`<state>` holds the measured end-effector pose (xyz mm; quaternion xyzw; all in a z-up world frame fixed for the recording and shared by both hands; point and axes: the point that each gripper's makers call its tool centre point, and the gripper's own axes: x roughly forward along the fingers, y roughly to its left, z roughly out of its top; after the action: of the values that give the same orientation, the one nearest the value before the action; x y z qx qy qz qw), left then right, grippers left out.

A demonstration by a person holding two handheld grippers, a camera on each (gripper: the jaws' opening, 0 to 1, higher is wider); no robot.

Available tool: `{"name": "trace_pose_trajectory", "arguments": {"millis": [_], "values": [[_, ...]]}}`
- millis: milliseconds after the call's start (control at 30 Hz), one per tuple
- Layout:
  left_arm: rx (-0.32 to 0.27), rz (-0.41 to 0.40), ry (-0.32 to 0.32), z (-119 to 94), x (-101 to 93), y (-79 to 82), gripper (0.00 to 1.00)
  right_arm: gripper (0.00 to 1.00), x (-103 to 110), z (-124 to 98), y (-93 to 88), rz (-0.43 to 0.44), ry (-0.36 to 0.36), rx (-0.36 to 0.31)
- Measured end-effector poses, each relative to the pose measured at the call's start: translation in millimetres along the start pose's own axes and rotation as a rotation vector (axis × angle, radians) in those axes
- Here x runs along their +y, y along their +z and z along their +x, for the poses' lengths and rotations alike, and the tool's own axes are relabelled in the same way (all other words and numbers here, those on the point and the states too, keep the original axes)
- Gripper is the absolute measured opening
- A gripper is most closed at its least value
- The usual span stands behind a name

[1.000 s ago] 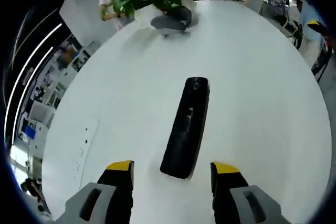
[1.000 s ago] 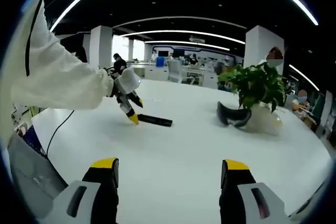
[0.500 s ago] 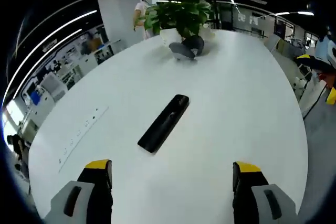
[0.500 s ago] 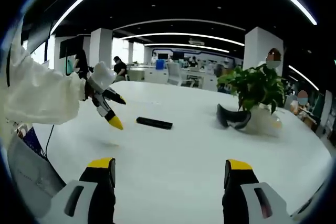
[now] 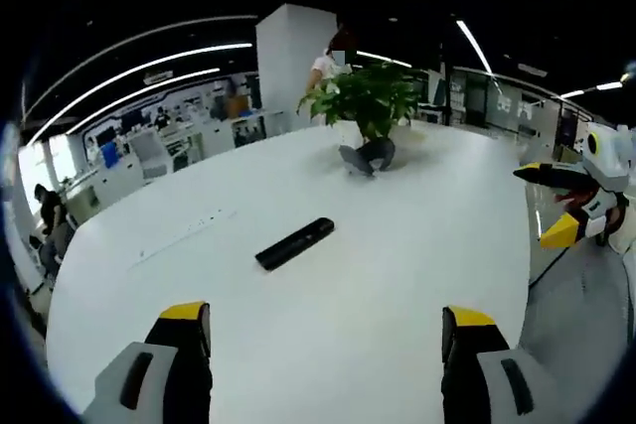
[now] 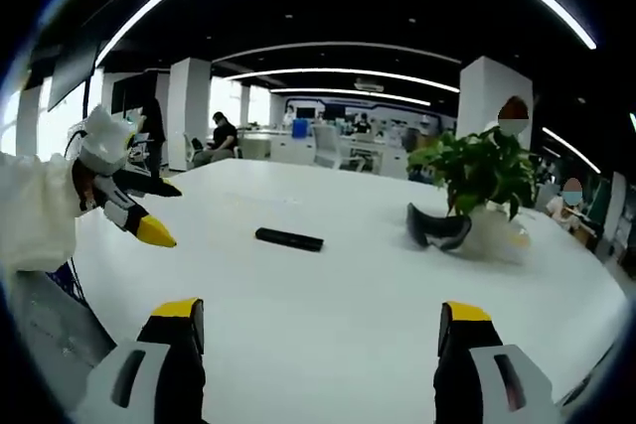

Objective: Press the specified remote control buttons in sequence, fully releasing each button before pressing the next.

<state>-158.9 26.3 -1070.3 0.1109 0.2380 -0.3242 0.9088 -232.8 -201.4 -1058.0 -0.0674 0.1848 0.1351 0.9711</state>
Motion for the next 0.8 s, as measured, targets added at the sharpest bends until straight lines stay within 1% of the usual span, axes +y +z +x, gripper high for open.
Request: {"name": "trace_pose_trajectory", "arguments": {"millis": [67, 133, 167, 233, 267, 300, 333, 400, 433, 500, 533, 600, 700, 767, 800], "values": [[-0.030, -0.018, 0.026, -11.0, -1.7, 1.0, 1.00, 0.99, 0.9, -0.1, 0.6, -0.001, 0.002, -0.003], [-0.064, -0.036, 0.074, -25.0, -1.8, 1.3, 1.00, 0.99, 1.6, 1.0, 1.3, 0.007, 0.000, -0.001], [-0.078, -0.049, 0.104, -33.4, -1.4, -0.2, 1.00, 0.99, 4.2, 1.6, 1.6, 0.009, 0.012, 0.000], [-0.117, -0.108, 0.165, -49.4, -1.5, -1.6, 1.00, 0.99, 4.7, 1.5, 1.3, -0.002, 0.008, 0.001], [-0.123, -0.116, 0.174, -52.8, -1.8, -2.2, 1.00, 0.99, 4.6, 1.3, 1.5, -0.001, 0.008, 0.000], [-0.146, -0.132, 0.208, -62.8, -2.4, -2.3, 1.00, 0.99, 3.8, 1.2, 1.9, 0.003, 0.006, -0.003], [-0.161, -0.129, 0.236, -68.8, -1.7, -2.6, 1.00, 0.98, 2.8, 0.8, 2.0, 0.005, 0.003, -0.005], [-0.177, -0.093, 0.296, -81.3, 0.5, -8.1, 1.00, 0.98, -0.3, 0.2, 1.9, 0.008, -0.007, -0.007], [-0.180, -0.077, 0.335, -87.7, 2.7, -14.0, 0.98, 0.98, -0.8, 0.2, 1.9, 0.013, -0.007, -0.007], [-0.166, -0.080, 0.361, -93.8, 3.0, -24.0, 0.99, 0.97, -0.3, 0.4, 1.4, 0.014, -0.004, -0.006], [-0.168, -0.088, 0.375, -96.2, 4.3, -26.2, 0.99, 0.97, -0.5, 0.5, 0.1, 0.001, -0.006, -0.001], [-0.180, -0.133, 0.394, -99.7, 6.2, -30.4, 0.99, 0.96, 2.2, 0.4, -1.4, -0.011, 0.002, 0.009], [-0.188, -0.180, 0.409, -100.8, 4.8, -37.0, 1.00, 0.94, 4.2, -1.5, 1.6, -0.044, -0.001, -0.010], [-0.201, -0.172, 0.410, -99.5, 1.5, -37.2, 0.99, 0.93, 2.9, -0.9, 1.1, -0.046, -0.004, -0.006], [-0.186, -0.119, 0.437, -100.2, 4.2, -37.9, 0.99, 0.93, 2.0, -0.8, 0.2, -0.043, -0.007, -0.002]]}}
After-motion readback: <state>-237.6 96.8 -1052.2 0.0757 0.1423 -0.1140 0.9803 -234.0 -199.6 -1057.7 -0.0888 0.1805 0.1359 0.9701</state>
